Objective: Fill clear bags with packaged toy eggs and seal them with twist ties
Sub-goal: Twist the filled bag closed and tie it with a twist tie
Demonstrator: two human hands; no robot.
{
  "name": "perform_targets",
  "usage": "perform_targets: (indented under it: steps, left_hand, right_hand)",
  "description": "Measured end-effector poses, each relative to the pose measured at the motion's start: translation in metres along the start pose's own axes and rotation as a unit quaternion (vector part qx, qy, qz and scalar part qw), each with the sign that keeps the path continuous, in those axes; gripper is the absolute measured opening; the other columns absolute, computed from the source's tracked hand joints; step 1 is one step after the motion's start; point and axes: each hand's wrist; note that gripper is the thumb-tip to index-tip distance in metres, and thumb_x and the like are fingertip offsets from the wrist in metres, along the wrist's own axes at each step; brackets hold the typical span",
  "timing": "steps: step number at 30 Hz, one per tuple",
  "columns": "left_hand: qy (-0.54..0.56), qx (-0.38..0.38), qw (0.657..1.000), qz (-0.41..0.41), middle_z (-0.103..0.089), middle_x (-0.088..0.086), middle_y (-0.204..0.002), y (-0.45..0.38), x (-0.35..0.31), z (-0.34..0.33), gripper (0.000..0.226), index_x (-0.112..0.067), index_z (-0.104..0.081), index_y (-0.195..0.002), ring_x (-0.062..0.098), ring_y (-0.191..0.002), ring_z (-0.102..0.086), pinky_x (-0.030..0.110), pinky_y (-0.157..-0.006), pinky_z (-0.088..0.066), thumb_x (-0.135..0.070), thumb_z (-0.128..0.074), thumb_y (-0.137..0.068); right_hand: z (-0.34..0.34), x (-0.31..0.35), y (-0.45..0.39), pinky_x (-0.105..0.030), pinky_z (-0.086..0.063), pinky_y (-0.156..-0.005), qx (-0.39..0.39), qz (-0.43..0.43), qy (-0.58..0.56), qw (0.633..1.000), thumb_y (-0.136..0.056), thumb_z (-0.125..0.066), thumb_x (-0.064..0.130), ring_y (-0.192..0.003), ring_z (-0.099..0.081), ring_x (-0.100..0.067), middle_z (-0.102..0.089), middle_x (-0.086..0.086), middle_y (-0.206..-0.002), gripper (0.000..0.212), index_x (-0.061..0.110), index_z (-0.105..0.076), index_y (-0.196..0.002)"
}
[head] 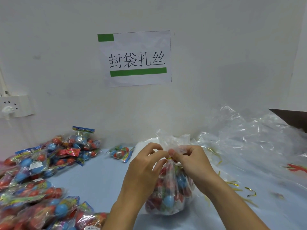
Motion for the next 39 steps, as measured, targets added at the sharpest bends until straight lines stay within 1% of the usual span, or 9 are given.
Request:
perform_targets:
  steps: [6,12,17,21,25,27,32,36,39]
  left_hand:
    - [-0.022,0.012,1.000,-0.008,-0.066,-0.004,-0.093,-0.001,0.001,0.000,0.010,-0.020,-0.078,-0.091,0.015,-0.076,-0.062,0.038,-0.060,-0.055,-0.012,-0.077,-0.085]
    - [0.061,-0.001,0.992,0.109,-0.063,-0.013,-0.086,0.000,-0.002,-0.006,0.014,-0.021,-0.073,-0.080,0.007,-0.083,-0.057,0.025,-0.071,-0.048,-0.011,-0.069,-0.090]
    - [0.202,-0.027,0.925,0.320,-0.068,-0.003,-0.086,-0.006,-0.011,-0.005,0.016,-0.015,-0.073,-0.069,0.014,-0.086,-0.062,0.022,-0.069,-0.049,-0.006,-0.073,-0.082]
    - [0.315,0.019,0.863,0.395,-0.069,-0.001,-0.071,-0.011,-0.015,0.000,0.034,-0.014,-0.069,-0.057,0.003,-0.060,-0.062,0.012,-0.053,-0.046,0.002,-0.061,-0.085]
    - [0.356,0.057,0.825,0.435,-0.058,0.000,-0.063,-0.012,-0.026,-0.002,0.027,-0.016,-0.065,-0.064,0.005,-0.050,-0.050,0.017,-0.049,-0.042,-0.007,-0.053,-0.086]
    - [0.359,0.070,0.810,0.458,-0.062,-0.004,-0.058,-0.011,-0.027,-0.002,0.035,-0.022,-0.069,-0.058,0.007,-0.050,-0.055,0.023,-0.054,-0.045,-0.016,-0.052,-0.087]
    - [0.391,0.065,0.767,0.504,-0.063,0.003,-0.059,-0.011,-0.021,-0.004,0.035,-0.019,-0.067,-0.051,0.021,-0.057,-0.059,0.033,-0.064,-0.048,-0.020,-0.058,-0.084]
    - [0.402,0.039,0.759,0.510,-0.061,0.008,-0.063,-0.009,-0.013,-0.007,0.027,-0.012,-0.065,-0.057,0.023,-0.060,-0.057,0.036,-0.067,-0.046,-0.018,-0.064,-0.084]
    - [0.389,0.016,0.795,0.465,-0.051,0.007,-0.062,-0.006,-0.011,-0.010,0.032,-0.002,-0.062,-0.065,0.018,-0.057,-0.048,0.026,-0.058,-0.039,-0.024,-0.071,-0.086]
  right_hand:
    - [0.001,0.000,0.002,-0.023,-0.053,-0.064,0.003,0.008,0.018,1.000,-0.093,-0.072,0.017,-0.069,-0.073,-0.011,-0.077,-0.001,-0.073,0.027,0.023,-0.080,-0.068]
    - [-0.001,0.000,0.001,-0.039,-0.054,-0.070,-0.009,0.020,0.039,0.999,-0.092,-0.073,0.020,-0.069,-0.067,-0.022,-0.075,-0.010,-0.073,0.025,0.019,-0.079,-0.068]
    - [-0.004,0.000,0.001,-0.027,-0.049,-0.059,0.007,0.053,0.042,0.998,-0.091,-0.074,0.020,-0.056,-0.057,-0.011,-0.064,0.002,-0.055,0.036,0.020,-0.073,-0.055]
    - [-0.006,-0.001,0.000,-0.020,-0.030,-0.049,0.016,0.109,0.055,0.992,-0.090,-0.074,0.018,-0.049,-0.031,-0.008,-0.037,0.007,-0.047,0.053,0.016,-0.054,-0.041]
    - [-0.005,-0.002,-0.001,-0.019,-0.040,-0.056,0.024,0.145,0.059,0.987,-0.090,-0.074,0.012,-0.052,-0.046,-0.006,-0.055,0.009,-0.050,0.042,0.014,-0.066,-0.049]
    - [-0.005,-0.003,-0.001,-0.016,-0.043,-0.058,0.031,0.157,0.065,0.985,-0.089,-0.073,0.007,-0.053,-0.053,-0.002,-0.061,0.011,-0.052,0.045,0.022,-0.067,-0.048]
    - [-0.005,-0.004,-0.001,-0.016,-0.045,-0.059,0.025,0.164,0.074,0.983,-0.089,-0.071,0.001,-0.057,-0.059,-0.003,-0.068,0.002,-0.059,0.032,0.010,-0.074,-0.058]
    - [-0.005,-0.005,-0.001,-0.016,-0.039,-0.056,0.020,0.148,0.053,0.987,-0.090,-0.075,0.012,-0.051,-0.047,-0.004,-0.055,0.010,-0.050,0.043,0.015,-0.066,-0.048]
    - [-0.003,-0.005,-0.002,-0.016,-0.036,-0.050,0.002,0.119,0.030,0.992,-0.090,-0.075,0.017,-0.047,-0.040,-0.006,-0.047,0.008,-0.047,0.047,0.013,-0.062,-0.045]
Point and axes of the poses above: each hand's wrist, its own y-axis away from the middle knuckle, its own z-axis out of the back of the hand, x = y × z
